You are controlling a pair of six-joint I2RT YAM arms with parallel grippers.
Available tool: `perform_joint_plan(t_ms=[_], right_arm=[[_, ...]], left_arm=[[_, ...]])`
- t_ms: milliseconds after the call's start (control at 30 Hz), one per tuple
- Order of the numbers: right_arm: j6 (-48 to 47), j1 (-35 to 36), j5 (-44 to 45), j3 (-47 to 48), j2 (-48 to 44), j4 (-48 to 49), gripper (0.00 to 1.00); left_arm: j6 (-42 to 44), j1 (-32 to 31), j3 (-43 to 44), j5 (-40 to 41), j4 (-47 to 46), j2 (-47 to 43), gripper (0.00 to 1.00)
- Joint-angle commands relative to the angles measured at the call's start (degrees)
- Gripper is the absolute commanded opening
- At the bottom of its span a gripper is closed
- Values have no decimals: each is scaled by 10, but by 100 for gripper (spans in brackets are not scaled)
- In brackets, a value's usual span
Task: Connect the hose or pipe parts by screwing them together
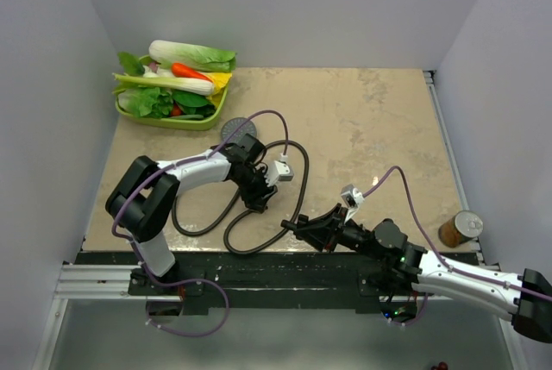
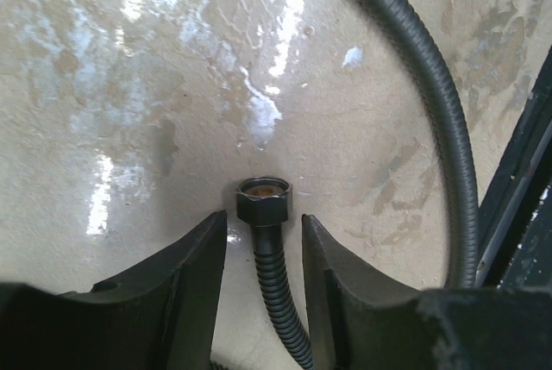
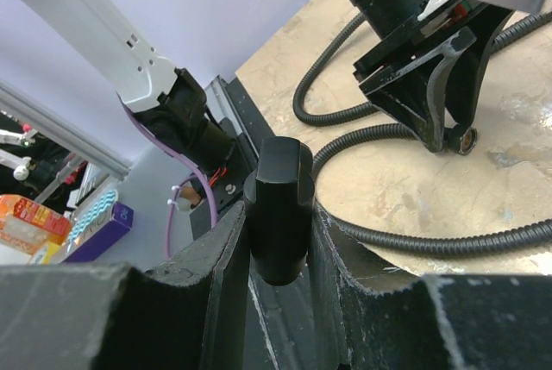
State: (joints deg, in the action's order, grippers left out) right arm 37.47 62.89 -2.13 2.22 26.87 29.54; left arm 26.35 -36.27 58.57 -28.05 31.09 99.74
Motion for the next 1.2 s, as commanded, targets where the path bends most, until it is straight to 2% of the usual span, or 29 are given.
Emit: perform_joint_plan(t_ms=[0,33,67,300,500,600,700,733,800,1033,1067,1100,1167], right_arm=[[-3,2,10,22,-1,46,0],[-3,1,9,22,5,48,0],[-3,2,9,22,6,53,0],[-5,1,11,22,13,59,0],[-6,1,15,21,14,61,0],[-7,2,19,24,11,56,0],[-9,2,20,28,6,47,0],[-11,1,20,29,3,41,0],[-14,2,20,32,-2,37,0],[-19,1,20,37,-9,19,0],[-19,1,20,37,-9,18,0],[-20,1,20,37,-10,17,0],[-20,1,20,38,-10,15,0]], left_arm=[[-13,7,-8,41,-45,6,46],[-15,7,-7,41,-48,5,50],[-16,6,-7,44,-52,1,64],[-19,6,-15,42,-60,-2,63],[-17,3,-24,39,-61,3,53],[-17,-5,-39,41,-68,-1,43],[-14,-10,-47,48,-70,-3,27],[-14,-10,-48,47,-68,-3,24],[-11,-10,-53,48,-63,-4,24],[-5,-10,-62,54,-49,-15,27],[-4,-10,-62,55,-48,-15,31],[-4,-10,-61,57,-47,-15,42],[-2,-10,-59,63,-45,-18,47]])
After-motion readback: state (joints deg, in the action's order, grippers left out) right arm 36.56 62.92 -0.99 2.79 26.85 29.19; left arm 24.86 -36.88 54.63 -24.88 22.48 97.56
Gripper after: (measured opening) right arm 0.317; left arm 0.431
